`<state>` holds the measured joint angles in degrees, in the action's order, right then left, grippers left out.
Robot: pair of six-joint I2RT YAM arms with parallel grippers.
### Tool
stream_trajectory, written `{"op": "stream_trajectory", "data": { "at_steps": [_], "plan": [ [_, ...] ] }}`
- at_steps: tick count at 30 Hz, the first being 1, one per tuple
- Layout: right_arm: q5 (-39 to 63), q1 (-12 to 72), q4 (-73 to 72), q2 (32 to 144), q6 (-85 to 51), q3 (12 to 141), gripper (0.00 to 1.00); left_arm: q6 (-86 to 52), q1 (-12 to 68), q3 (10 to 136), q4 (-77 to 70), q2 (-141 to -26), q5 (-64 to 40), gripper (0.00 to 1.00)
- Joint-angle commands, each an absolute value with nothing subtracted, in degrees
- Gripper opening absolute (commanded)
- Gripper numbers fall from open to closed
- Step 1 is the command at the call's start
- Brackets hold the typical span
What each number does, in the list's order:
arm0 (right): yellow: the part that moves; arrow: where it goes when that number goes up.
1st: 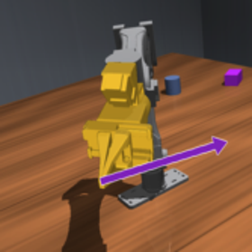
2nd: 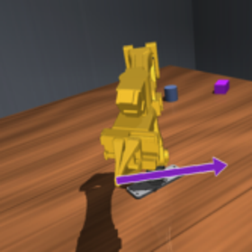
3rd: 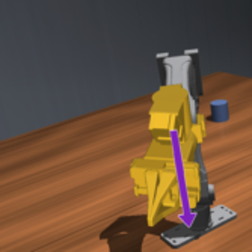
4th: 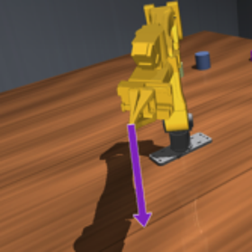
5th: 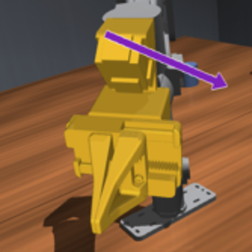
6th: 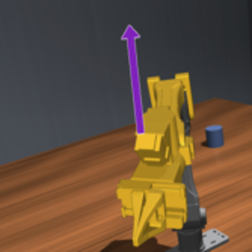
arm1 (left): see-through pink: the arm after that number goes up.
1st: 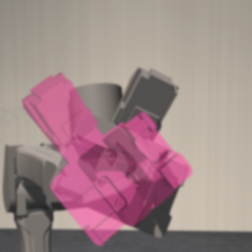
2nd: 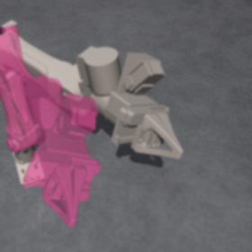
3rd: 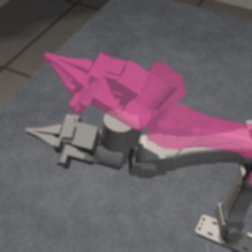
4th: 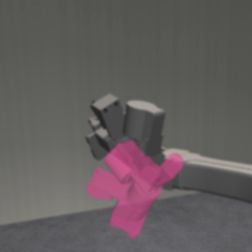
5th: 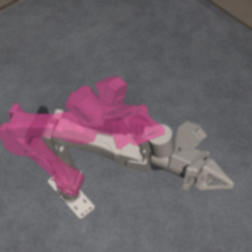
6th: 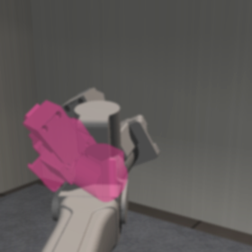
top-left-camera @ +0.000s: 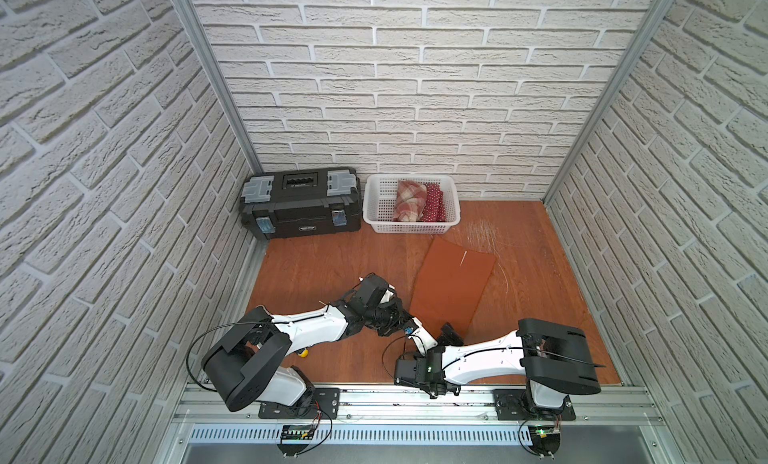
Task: Roll up the skirts
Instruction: Roll the skirt at the center of the board.
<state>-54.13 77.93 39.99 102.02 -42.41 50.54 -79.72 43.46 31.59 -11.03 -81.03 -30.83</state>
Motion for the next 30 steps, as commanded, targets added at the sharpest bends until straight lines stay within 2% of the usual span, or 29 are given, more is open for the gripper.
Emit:
{"op": "stream_trajectory", "data": {
  "at_steps": [1, 3, 6, 10, 12, 16, 20, 23, 26, 30],
  "plan": [
    [-54.2, 77.0, 45.5, 104.4, -46.7, 51.3, 0.83, -79.0, 42.3, 30.4, -10.9, -79.4, -32.8, 0.00],
    [-54.9, 77.0, 46.3, 104.7, -47.0, 51.8, 0.79, -78.3, 41.4, 30.2, -10.0, -78.7, -33.1, 0.00],
    [-55.3, 77.2, 47.5, 105.2, -47.5, 52.7, 0.66, -77.4, 40.1, 29.9, -9.1, -78.3, -33.9, 0.00],
    [-54.3, 77.5, 48.4, 105.8, -47.0, 53.7, 0.56, -76.7, 38.9, 29.5, -8.8, -78.1, -34.5, 0.00],
    [-54.2, 77.8, 49.5, 106.5, -46.9, 54.8, 0.45, -76.2, 38.5, 29.4, -8.8, -78.2, -34.8, 0.00],
    [-53.8, 78.4, 50.2, 107.7, -45.5, 56.2, 0.33, -76.1, 37.9, 29.2, -9.5, -78.8, -35.3, 0.00],
    [-52.4, 78.3, 49.5, 108.2, -42.4, 57.2, 0.17, -76.1, 36.8, 29.1, -10.3, -79.1, -35.9, 0.02],
    [-51.0, 78.2, 48.9, 108.4, -39.6, 58.0, 0.10, -75.2, 35.5, 29.1, -10.1, -78.0, -36.1, 0.41],
    [-49.7, 78.0, 48.3, 108.6, -37.0, 58.8, 0.03, -71.6, 34.0, 29.5, -6.4, -74.6, -35.0, 0.58],
    [-48.0, 77.7, 48.3, 108.7, -33.8, 59.7, 0.02, -63.9, 31.9, 30.8, 4.2, -65.9, -28.1, 0.82]
  ]
}}
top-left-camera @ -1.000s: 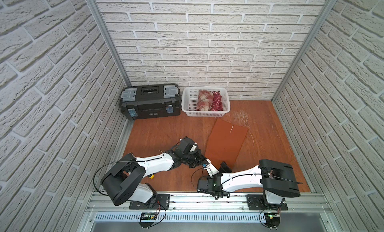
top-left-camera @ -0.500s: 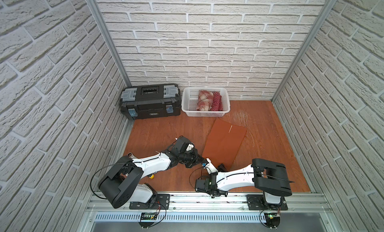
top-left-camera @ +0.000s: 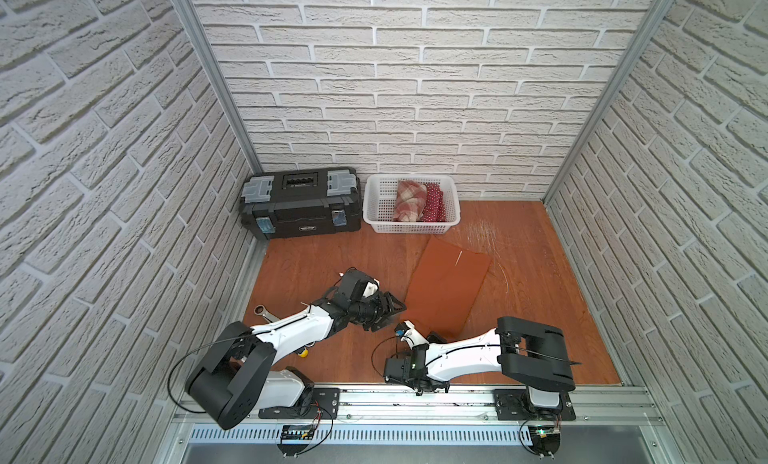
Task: Roll up the skirts
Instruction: Roll the skirt at the center of the board.
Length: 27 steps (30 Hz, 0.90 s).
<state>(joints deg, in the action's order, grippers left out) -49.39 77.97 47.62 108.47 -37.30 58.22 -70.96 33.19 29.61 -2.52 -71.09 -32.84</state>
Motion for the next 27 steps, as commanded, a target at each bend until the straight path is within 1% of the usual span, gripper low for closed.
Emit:
{"op": "stream_trajectory", "data": {
  "at_steps": [1, 2, 4, 6, 10, 12, 16, 21, 23, 27],
  "plan": [
    [-47.6, 77.6, 48.3, 108.5, -33.2, 60.0, 0.02, -62.5, 31.1, 30.8, 6.3, -63.7, -26.7, 0.95],
    [-46.9, 77.5, 48.0, 108.0, -32.2, 60.2, 0.02, -61.0, 29.9, 30.7, 8.7, -61.4, -24.5, 0.98],
    [-44.3, 77.1, 47.0, 106.7, -29.4, 60.6, 0.02, -60.0, 27.5, 29.6, 11.1, -56.7, -21.8, 0.98],
    [-40.3, 76.3, 44.8, 104.1, -25.7, 60.6, 0.02, -60.2, 24.9, 27.7, 11.2, -52.8, -21.3, 0.98],
    [-24.8, 72.2, 40.2, 98.1, -19.2, 59.6, 0.02, -59.9, 23.1, 25.0, 11.3, -48.4, -21.2, 0.98],
    [-17.7, 69.5, 38.4, 95.2, -17.5, 59.0, 0.02, -59.6, 23.3, 23.7, 11.2, -48.0, -21.7, 0.98],
    [-8.3, 64.6, 37.3, 92.8, -15.1, 59.3, 0.02, -60.0, 25.5, 20.1, 10.3, -46.4, -20.1, 0.98],
    [9.9, 57.2, 34.4, 96.2, -12.3, 58.9, 0.02, -60.1, 28.4, 16.7, 10.5, -41.8, -16.4, 0.98],
    [14.6, 55.3, 32.7, 97.5, -12.9, 58.9, 0.02, -59.4, 29.9, 16.8, 11.2, -40.0, -14.8, 0.98],
    [22.4, 51.2, 29.6, 95.7, -13.3, 57.7, 0.02, -59.0, 33.0, 16.5, 9.9, -40.0, -13.5, 0.98]
  ]
}}
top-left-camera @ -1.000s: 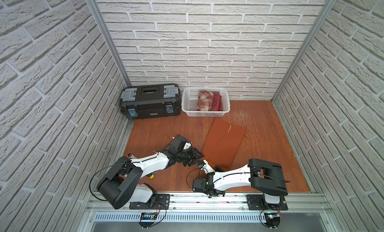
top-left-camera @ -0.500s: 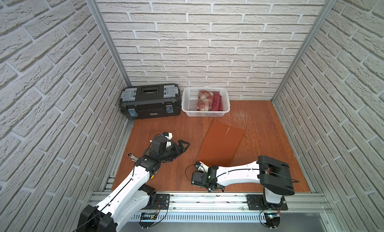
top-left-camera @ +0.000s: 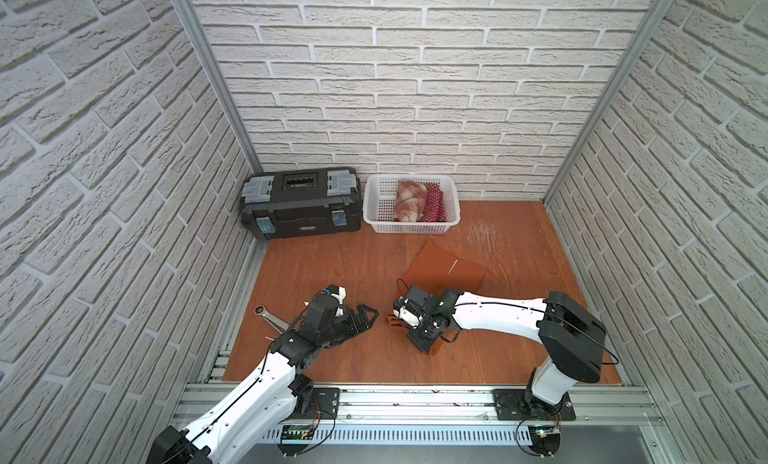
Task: Roll up the skirts
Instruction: Roll the skirt at the center of the board.
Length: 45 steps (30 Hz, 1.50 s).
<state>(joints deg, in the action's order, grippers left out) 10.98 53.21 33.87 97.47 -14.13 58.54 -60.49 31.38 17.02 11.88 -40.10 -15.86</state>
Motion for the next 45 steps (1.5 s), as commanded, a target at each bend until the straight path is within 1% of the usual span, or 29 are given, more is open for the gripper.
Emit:
{"op": "stream_trajectory", "data": {
  "at_steps": [1, 6, 7, 9, 10, 12, 13, 14, 15, 20, 23, 30, 36, 39, 43, 45],
  "plan": [
    [25.1, 49.5, 28.8, 95.3, -13.1, 57.3, 0.02, -58.6, 34.0, 16.3, 8.8, -40.8, -13.8, 0.98],
    [32.3, 42.9, 30.1, 99.2, -11.4, 58.7, 0.03, -56.9, 38.4, 15.9, 5.2, -45.6, -12.0, 0.96],
    [33.9, 42.0, 30.2, 100.3, -10.7, 58.8, 0.03, -56.7, 39.1, 15.8, 4.6, -46.4, -11.2, 0.93],
    [35.3, 40.3, 30.6, 102.4, -10.4, 59.2, 0.02, -55.8, 40.1, 15.8, 2.8, -47.9, -10.1, 0.82],
    [35.9, 39.1, 30.9, 103.6, -10.6, 59.4, 0.02, -55.5, 40.5, 16.0, 1.4, -48.7, -9.6, 0.72],
    [38.1, 37.5, 29.5, 104.9, -10.9, 58.9, 0.02, -54.6, 41.0, 16.1, -2.1, -50.5, -9.4, 0.50],
    [38.3, 37.0, 28.9, 105.3, -11.2, 58.8, 0.02, -54.0, 41.4, 16.4, -3.8, -51.5, -9.3, 0.31],
    [38.7, 36.6, 28.5, 105.6, -11.0, 58.7, 0.02, -53.5, 41.8, 17.0, -4.9, -52.9, -8.7, 0.02],
    [39.2, 36.2, 28.3, 105.9, -10.9, 58.8, 0.02, -52.9, 42.2, 17.5, -5.9, -54.0, -8.1, 0.00],
    [40.7, 34.0, 28.2, 107.4, -10.6, 59.0, 0.02, -47.3, 44.3, 21.4, -13.0, -62.9, -10.1, 0.00],
    [41.7, 33.1, 27.5, 108.5, -10.8, 58.8, 0.02, -45.9, 44.6, 23.7, -17.1, -67.6, -12.1, 0.02],
    [42.0, 32.8, 27.2, 109.9, -10.8, 58.5, 0.02, -42.8, 44.6, 28.6, -19.8, -74.6, -13.3, 0.00],
    [42.1, 31.8, 26.9, 109.8, -11.2, 58.6, 0.02, -42.8, 44.0, 30.3, -24.1, -85.1, -15.6, 0.00],
    [42.3, 31.3, 26.7, 109.6, -11.4, 58.5, 0.02, -43.8, 43.4, 30.2, -26.4, -89.3, -15.2, 0.00],
    [43.2, 31.2, 26.6, 110.2, -11.7, 58.1, 0.02, -44.3, 42.2, 29.6, -28.9, -92.3, -9.8, 0.00],
    [43.3, 31.2, 26.1, 110.3, -12.1, 57.4, 0.02, -44.2, 41.1, 30.3, -30.5, -94.0, -9.0, 0.00]
  ]
}}
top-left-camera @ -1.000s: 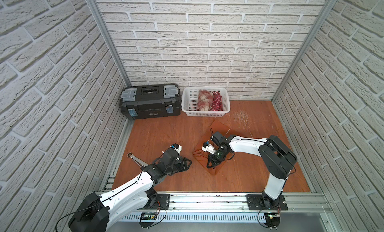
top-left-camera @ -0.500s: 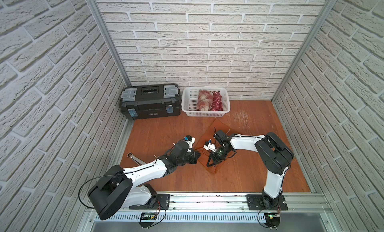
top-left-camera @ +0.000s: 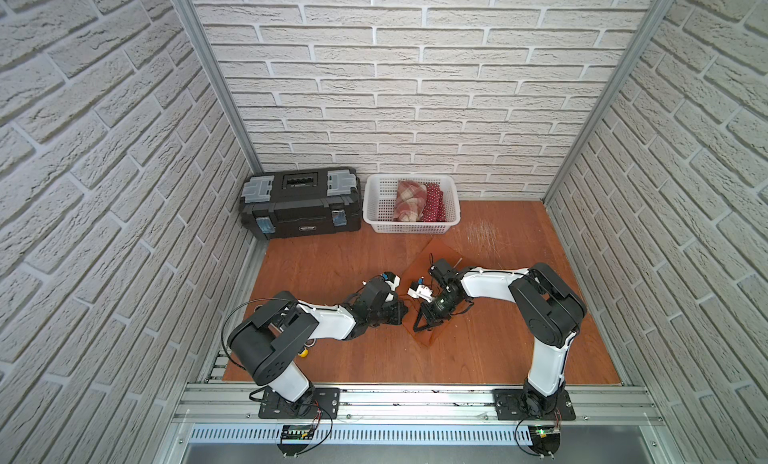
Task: Roll up the skirts
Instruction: Roll the skirt at the center of the board.
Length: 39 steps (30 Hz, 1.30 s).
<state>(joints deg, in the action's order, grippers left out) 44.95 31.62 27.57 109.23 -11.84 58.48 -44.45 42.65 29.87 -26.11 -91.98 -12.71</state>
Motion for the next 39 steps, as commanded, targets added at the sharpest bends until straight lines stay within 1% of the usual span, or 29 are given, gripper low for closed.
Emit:
{"op": "stream_trajectory", "data": {
  "at_steps": [1, 3, 4, 6, 11, 14, 20, 26, 30, 31, 33, 34, 35, 39],
  "plan": [
    [43.1, 31.2, 26.1, 110.6, -12.2, 57.3, 0.02, -44.7, 40.6, 30.8, -31.8, -94.8, -9.1, 0.00],
    [42.8, 31.2, 26.8, 111.2, -12.1, 57.6, 0.04, -46.0, 39.9, 31.5, -33.6, -95.9, -9.4, 0.00],
    [42.7, 31.2, 27.1, 111.4, -11.9, 57.7, 0.07, -46.2, 39.8, 32.1, -34.1, -96.4, -9.4, 0.00],
    [42.9, 31.3, 27.2, 111.0, -11.8, 57.6, 0.11, -46.2, 39.6, 33.1, -33.1, -97.0, -9.0, 0.00],
    [41.2, 31.2, 28.0, 108.8, -12.8, 57.3, 0.29, -45.5, 38.5, 34.0, -32.4, -100.8, -10.0, 0.00],
    [39.6, 31.3, 28.1, 105.0, -14.8, 56.4, 0.37, -46.7, 37.5, 34.1, -33.7, -104.3, -12.4, 0.00],
    [32.3, 31.6, 32.2, 93.6, -16.6, 55.4, 0.44, -49.7, 36.5, 33.1, -36.2, -107.3, -14.9, 0.00],
    [25.7, 33.9, 35.9, 86.3, -17.8, 54.2, 0.47, -50.2, 36.4, 32.7, -34.1, -106.0, -13.8, 0.00],
    [16.9, 38.9, 38.0, 83.5, -19.1, 55.6, 0.46, -50.7, 36.3, 32.6, -33.1, -105.6, -13.5, 0.00],
    [14.0, 40.6, 39.0, 83.1, -19.2, 56.6, 0.43, -50.8, 36.4, 32.7, -33.0, -105.5, -13.4, 0.00],
    [10.5, 43.5, 38.7, 81.5, -20.2, 57.7, 0.16, -50.9, 36.3, 32.7, -32.7, -105.6, -13.4, 0.00],
    [11.4, 44.2, 37.1, 80.6, -21.2, 57.5, 0.05, -51.0, 36.3, 32.7, -32.4, -105.6, -13.5, 0.00],
    [13.4, 44.6, 34.9, 80.0, -22.2, 56.9, 0.02, -50.9, 36.2, 32.7, -32.3, -105.6, -13.5, 0.00],
    [16.9, 45.7, 30.7, 83.8, -23.7, 56.3, 0.02, -51.5, 35.8, 32.8, -31.8, -105.8, -13.5, 0.00]
  ]
}}
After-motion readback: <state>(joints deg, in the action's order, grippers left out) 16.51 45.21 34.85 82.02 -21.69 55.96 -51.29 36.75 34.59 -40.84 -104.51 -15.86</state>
